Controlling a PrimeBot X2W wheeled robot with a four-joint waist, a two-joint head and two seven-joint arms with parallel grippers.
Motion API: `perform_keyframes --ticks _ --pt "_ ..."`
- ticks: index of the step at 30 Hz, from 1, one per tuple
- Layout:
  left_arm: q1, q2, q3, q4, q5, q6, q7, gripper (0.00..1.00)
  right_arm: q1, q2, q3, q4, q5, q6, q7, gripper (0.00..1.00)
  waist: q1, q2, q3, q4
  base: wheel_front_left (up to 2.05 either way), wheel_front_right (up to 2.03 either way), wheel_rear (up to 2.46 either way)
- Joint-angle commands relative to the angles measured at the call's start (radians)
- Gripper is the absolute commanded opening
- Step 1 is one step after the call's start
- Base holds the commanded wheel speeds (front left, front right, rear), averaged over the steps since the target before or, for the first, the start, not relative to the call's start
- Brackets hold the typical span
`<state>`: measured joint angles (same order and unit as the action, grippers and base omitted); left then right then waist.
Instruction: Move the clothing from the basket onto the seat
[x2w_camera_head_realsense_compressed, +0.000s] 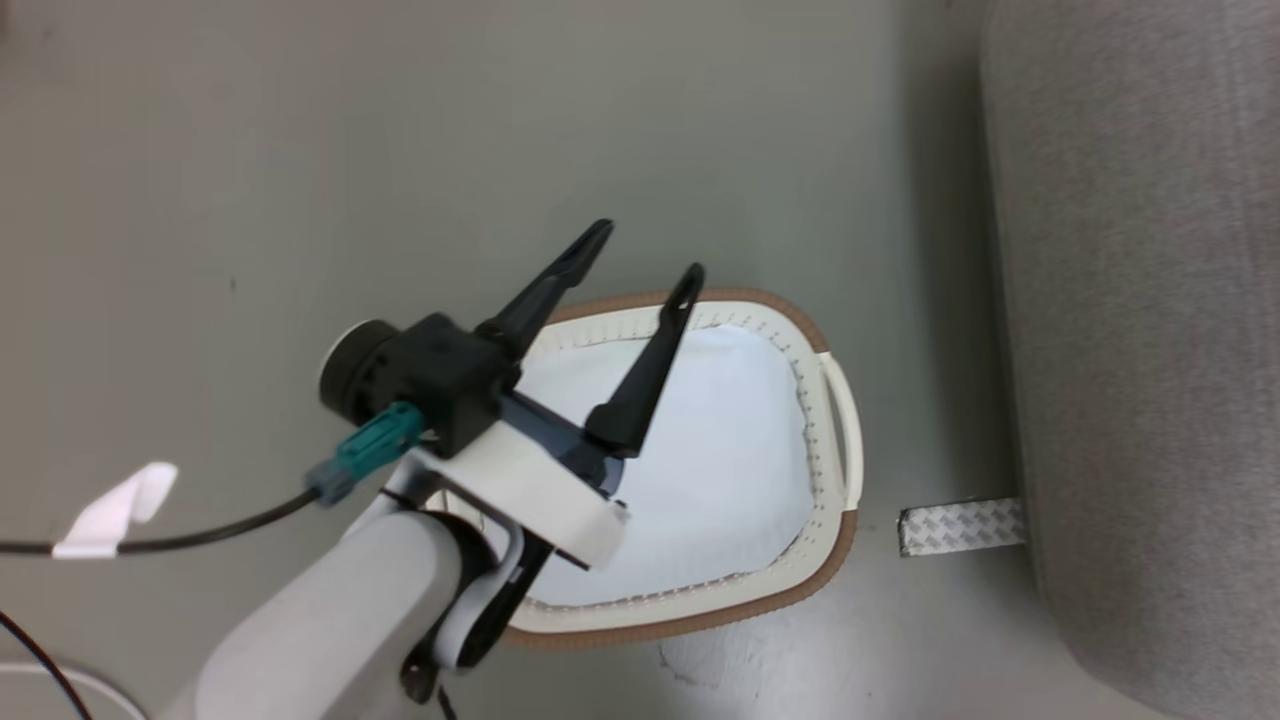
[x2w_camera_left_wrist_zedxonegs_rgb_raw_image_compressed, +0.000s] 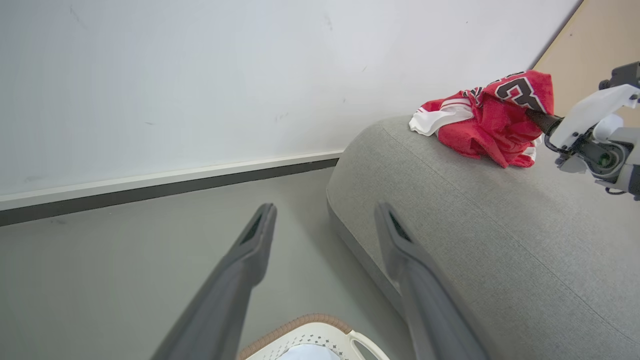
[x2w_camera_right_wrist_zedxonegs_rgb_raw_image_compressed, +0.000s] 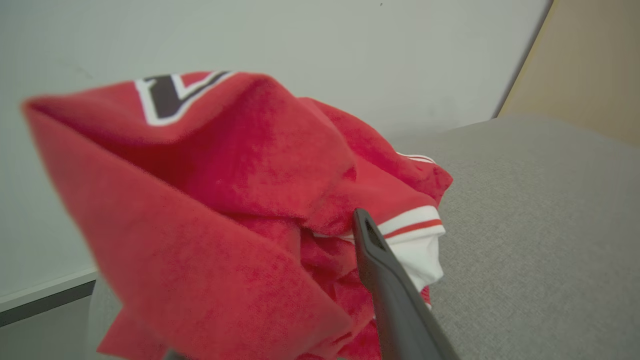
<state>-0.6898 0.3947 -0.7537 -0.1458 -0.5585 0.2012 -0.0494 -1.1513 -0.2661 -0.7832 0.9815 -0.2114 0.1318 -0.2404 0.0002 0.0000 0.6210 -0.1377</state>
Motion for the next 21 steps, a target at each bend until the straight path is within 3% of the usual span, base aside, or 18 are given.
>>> perform_keyframes --ticks 1,5,11,16,21 --pt "0.023 0.014 0.013 0.01 -0.007 0.009 -0.021 1.0 0.023 0.018 0.001 0.0 -0.019 -0.002 -0.014 1.0 -0.0002 0.0 -0.026 -0.018 0.0 0.0 0.0" --pt "0.081 0.033 0.051 0.042 -0.028 0.034 -0.078 1.0 0.093 0.077 0.081 -0.026 -0.026 -0.002 -0.025 1.0 -0.0002 0.0 -0.097 -0.043 0.0 0.0 0.0" --pt "0.212 0.059 0.127 0.107 -0.078 0.057 -0.179 1.0 0.317 0.159 0.306 -0.24 0.093 -0.002 -0.025 1.0 -0.0002 0.0 -0.252 -0.053 0.0 0.0 0.0" --pt "0.338 0.041 0.188 0.184 -0.084 0.071 -0.213 1.0 0.55 0.176 0.477 -0.423 0.212 -0.002 -0.025 1.0 -0.0002 0.0 -0.388 -0.025 0.0 0.0 0.0" --pt "0.476 0.002 0.288 0.236 -0.031 0.077 -0.214 1.0 0.766 0.187 0.582 -0.564 0.288 -0.002 -0.024 1.0 -0.0002 0.0 -0.507 0.013 0.0 0.0 0.0"
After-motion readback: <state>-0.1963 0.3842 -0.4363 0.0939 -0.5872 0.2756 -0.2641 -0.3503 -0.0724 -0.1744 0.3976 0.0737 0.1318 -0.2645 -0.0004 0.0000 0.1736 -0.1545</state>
